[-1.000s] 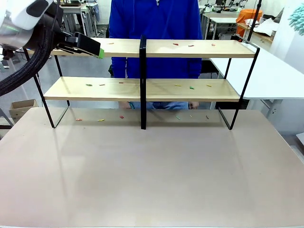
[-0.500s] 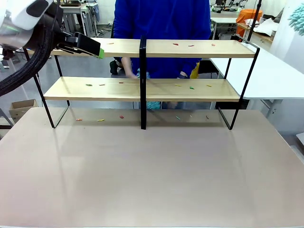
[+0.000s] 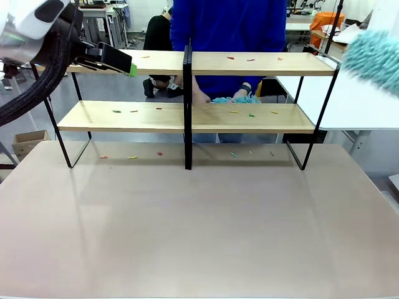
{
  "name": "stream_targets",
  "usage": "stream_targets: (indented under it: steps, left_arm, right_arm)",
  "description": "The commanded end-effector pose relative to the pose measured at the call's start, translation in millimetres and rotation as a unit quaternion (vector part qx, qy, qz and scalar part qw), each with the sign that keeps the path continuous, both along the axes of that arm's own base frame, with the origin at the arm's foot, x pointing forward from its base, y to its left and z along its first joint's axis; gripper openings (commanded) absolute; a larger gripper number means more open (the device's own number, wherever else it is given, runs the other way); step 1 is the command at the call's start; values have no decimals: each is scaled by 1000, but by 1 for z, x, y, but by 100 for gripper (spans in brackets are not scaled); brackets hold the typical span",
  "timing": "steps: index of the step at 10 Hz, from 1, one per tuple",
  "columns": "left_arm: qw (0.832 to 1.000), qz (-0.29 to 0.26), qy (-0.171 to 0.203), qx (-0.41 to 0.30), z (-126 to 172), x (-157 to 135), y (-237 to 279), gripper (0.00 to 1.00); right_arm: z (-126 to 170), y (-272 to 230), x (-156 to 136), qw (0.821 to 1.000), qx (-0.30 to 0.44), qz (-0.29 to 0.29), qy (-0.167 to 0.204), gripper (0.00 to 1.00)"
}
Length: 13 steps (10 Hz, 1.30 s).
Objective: Clean the shelves.
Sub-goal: Clean a randomly selected level of the Shelf with the Duster.
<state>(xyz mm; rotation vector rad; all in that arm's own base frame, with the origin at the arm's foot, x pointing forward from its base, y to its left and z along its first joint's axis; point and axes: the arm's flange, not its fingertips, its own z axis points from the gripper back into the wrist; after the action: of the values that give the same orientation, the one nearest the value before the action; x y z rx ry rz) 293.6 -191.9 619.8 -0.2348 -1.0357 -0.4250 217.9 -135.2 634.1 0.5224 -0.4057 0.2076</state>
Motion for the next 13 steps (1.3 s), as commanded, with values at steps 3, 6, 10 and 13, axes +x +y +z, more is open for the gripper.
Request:
stream_targets:
  steps: [3, 6, 10, 13]
  left_arm:
    - [1000, 1, -1, -1, 0, 0, 1, 100]
    - [1000, 1, -1, -1, 0, 0, 1, 100]
    - [1000, 1, -1, -1, 0, 0, 1, 100]
    - [1000, 1, -1, -1, 0, 0, 1, 100]
  right_arm:
    - [-31, 62, -28, 993, -57, 102, -25, 12]
    - [-51, 105, -8, 979, -155, 110, 76, 12]
    - [-61, 175, 67, 979, -132, 150, 44, 12]
    - [-68, 205, 83, 985, -98, 142, 29, 12]
